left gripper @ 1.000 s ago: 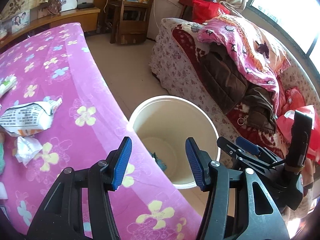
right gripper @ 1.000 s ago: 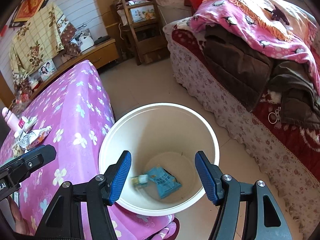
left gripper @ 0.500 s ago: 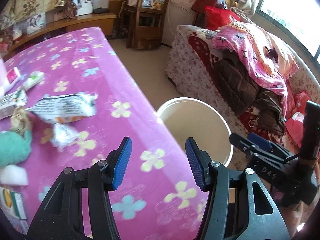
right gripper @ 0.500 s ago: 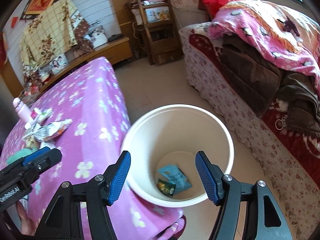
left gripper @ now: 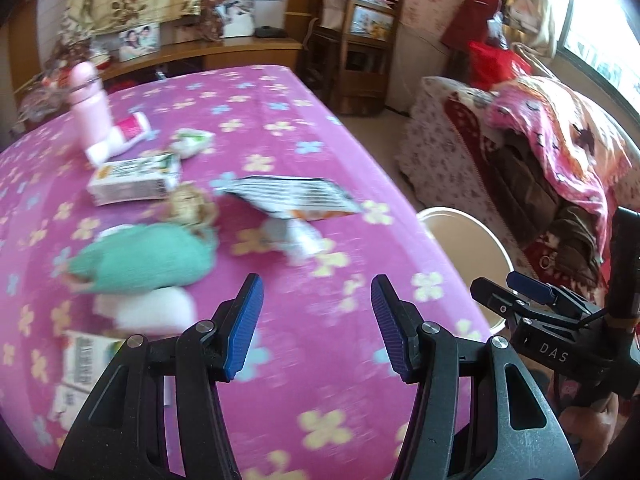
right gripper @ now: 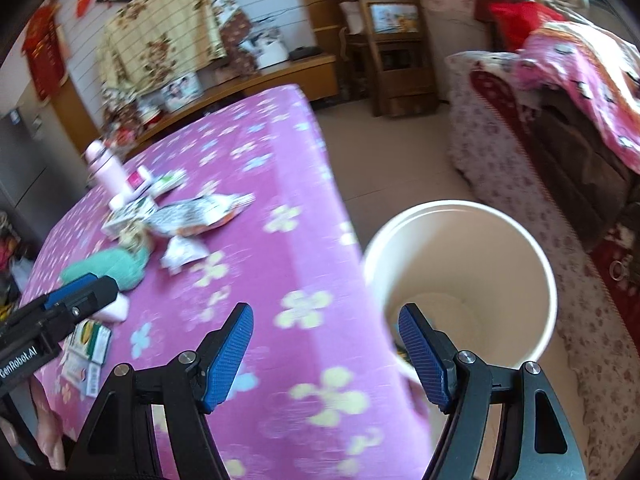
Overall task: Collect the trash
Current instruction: 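Move both open tools back over the table toward the medicine boxes, then grasp the white medicine box with the left tool while the right tool grasps the rainbow-logo box, then carry both boxes over the white bin and open both tools, then move both open tools back over the table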
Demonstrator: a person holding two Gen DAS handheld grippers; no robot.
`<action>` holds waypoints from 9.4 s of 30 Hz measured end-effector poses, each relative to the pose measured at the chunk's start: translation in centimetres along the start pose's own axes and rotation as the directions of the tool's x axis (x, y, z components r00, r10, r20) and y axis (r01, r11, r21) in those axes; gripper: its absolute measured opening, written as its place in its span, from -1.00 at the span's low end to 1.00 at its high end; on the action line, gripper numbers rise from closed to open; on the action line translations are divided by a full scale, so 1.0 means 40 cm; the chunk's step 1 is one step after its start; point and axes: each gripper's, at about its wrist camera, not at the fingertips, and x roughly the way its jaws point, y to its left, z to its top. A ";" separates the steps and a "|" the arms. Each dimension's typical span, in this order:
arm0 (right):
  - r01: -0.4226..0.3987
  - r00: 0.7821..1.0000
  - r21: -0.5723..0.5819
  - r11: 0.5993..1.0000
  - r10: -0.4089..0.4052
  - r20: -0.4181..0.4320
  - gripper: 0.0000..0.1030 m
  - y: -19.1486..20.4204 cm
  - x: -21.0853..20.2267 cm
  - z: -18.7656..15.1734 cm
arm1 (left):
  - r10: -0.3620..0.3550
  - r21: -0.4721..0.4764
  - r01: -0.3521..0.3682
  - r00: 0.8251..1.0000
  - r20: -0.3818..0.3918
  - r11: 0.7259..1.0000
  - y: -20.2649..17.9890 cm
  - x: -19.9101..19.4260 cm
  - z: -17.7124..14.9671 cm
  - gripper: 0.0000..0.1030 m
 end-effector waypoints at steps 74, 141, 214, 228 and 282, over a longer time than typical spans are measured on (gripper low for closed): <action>-0.267 0.951 -0.273 0.924 0.207 -0.228 0.43 0.439 0.128 -0.099 | 0.215 -0.184 -0.238 0.967 -0.137 0.954 0.478 -0.200 -0.305 0.08; -0.414 0.891 -0.418 0.809 0.267 -0.366 0.48 0.682 0.244 -0.092 | 0.261 0.064 -0.253 0.926 -0.274 0.965 0.764 0.012 -0.104 0.30; 0.098 0.974 0.181 0.979 -0.057 -0.221 0.01 -0.382 0.095 -0.006 | -0.289 0.109 0.327 0.919 -0.266 0.939 -0.390 0.252 0.085 -0.03; 0.091 0.975 0.256 0.962 -0.033 -0.219 0.31 -0.393 0.075 -0.026 | -0.310 0.042 0.329 0.918 -0.246 0.943 -0.369 0.266 0.082 0.19; -0.171 0.975 -0.087 0.981 0.156 -0.155 0.34 0.231 0.080 -0.011 | 0.157 -0.120 -0.156 0.988 -0.005 0.980 0.272 -0.094 -0.072 0.20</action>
